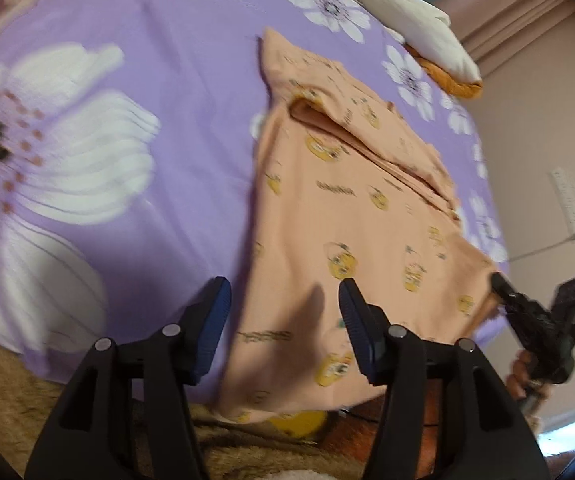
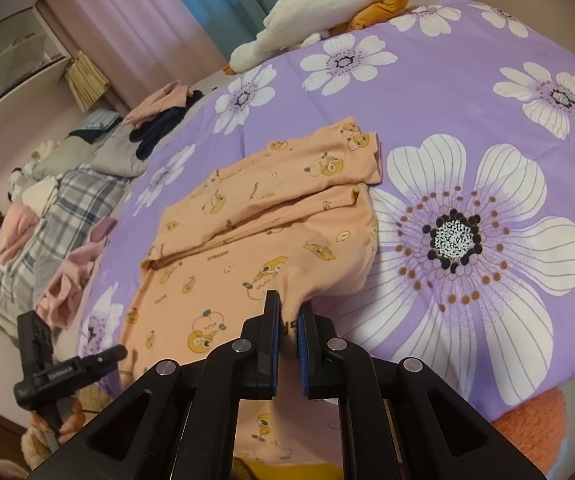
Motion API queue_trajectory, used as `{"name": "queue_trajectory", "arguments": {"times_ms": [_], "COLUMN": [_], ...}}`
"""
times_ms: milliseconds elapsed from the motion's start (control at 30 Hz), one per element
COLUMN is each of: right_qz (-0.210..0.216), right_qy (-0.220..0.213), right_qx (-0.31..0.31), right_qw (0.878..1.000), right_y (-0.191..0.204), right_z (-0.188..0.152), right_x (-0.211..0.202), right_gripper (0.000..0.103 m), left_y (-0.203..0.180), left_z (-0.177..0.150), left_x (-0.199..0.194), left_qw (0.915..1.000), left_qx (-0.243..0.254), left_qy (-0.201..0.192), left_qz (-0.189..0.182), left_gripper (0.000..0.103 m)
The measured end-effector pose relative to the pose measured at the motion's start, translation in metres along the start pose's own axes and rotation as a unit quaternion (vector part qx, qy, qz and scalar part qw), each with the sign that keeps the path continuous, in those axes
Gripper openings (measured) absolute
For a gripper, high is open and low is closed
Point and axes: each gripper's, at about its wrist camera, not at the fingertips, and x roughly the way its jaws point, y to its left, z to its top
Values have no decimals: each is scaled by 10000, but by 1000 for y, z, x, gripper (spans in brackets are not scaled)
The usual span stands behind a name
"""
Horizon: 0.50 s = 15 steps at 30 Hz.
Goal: Fold small clothes
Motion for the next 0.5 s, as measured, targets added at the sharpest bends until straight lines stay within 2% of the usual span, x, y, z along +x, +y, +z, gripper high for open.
{"name": "queue_trajectory", "arguments": {"times_ms": [100, 167, 233, 267, 500], "right_qz": [-14, -32, -32, -29, 19], "right_qy": [39, 37, 41, 47, 57], "right_qx": [31, 35, 63, 88, 170], "right_qw": [10000, 10000, 10000, 9999, 9998], "right_y": [-1, -2, -3, -4, -8], "right_z": [-2, -3, -4, -4, -4], "right_x": [1, 1, 0, 0, 0], "right_gripper": [9, 9, 9, 9, 9], "left_y": [4, 3, 4, 5, -4], "left_z": [-2, -4, -6, -8, -5], "left_x": [1, 2, 8, 11, -2], "left_qw": [9997, 9994, 9984, 9980, 9976], "left_qx": [-152, -180, -295, -355, -471], "left_qy": [-27, 33, 185, 227, 12], "left_qz": [-177, -282, -443, -461, -504], "left_gripper": [52, 41, 17, 12, 5]}}
